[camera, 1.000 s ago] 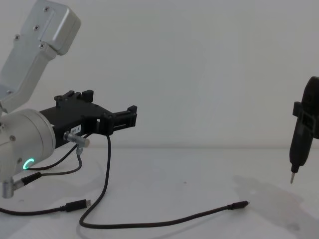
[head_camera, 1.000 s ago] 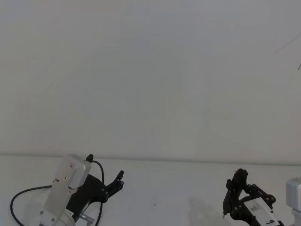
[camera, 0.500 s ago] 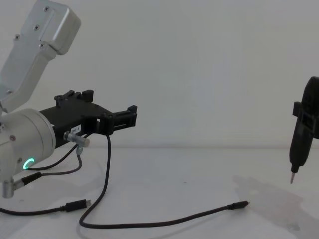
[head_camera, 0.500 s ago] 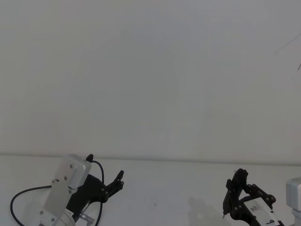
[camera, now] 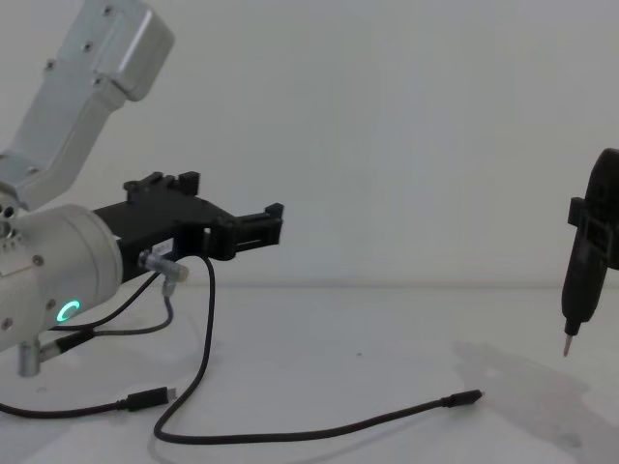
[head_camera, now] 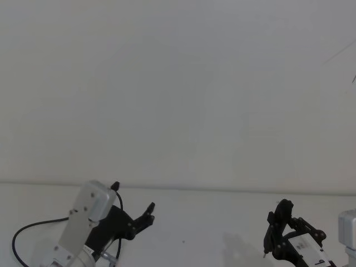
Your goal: Pick up the data cable with the one hand.
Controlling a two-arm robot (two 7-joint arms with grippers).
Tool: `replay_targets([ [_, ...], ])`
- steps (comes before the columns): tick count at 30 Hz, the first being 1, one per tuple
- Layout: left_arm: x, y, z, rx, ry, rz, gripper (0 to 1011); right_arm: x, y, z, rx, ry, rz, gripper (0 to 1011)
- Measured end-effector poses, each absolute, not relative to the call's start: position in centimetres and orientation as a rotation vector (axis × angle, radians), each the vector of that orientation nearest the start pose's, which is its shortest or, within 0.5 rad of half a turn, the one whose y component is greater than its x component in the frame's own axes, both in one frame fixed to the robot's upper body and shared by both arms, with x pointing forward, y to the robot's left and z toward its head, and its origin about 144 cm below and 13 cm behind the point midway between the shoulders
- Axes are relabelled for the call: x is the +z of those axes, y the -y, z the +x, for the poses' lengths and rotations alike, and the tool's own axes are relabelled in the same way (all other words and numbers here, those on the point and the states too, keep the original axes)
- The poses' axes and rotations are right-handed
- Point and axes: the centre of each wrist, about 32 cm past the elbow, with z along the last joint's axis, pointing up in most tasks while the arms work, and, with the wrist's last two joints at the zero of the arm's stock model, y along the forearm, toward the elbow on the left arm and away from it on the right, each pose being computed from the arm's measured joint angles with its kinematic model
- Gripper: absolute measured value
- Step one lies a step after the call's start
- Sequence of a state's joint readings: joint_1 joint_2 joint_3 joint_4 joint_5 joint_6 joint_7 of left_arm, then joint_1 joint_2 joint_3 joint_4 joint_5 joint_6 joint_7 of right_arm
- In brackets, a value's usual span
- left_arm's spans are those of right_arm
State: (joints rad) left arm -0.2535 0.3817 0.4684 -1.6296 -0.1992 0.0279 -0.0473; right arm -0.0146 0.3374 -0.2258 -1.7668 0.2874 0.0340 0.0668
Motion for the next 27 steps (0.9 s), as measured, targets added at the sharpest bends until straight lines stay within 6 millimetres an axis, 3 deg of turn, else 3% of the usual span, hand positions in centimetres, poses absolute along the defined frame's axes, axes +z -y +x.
replay_targets([
  [27,125.4,-18.9,50.3,0.683,0.351,0.218,1002,118.9,23.7,44.3,-1.229,0.075,0.026,268],
])
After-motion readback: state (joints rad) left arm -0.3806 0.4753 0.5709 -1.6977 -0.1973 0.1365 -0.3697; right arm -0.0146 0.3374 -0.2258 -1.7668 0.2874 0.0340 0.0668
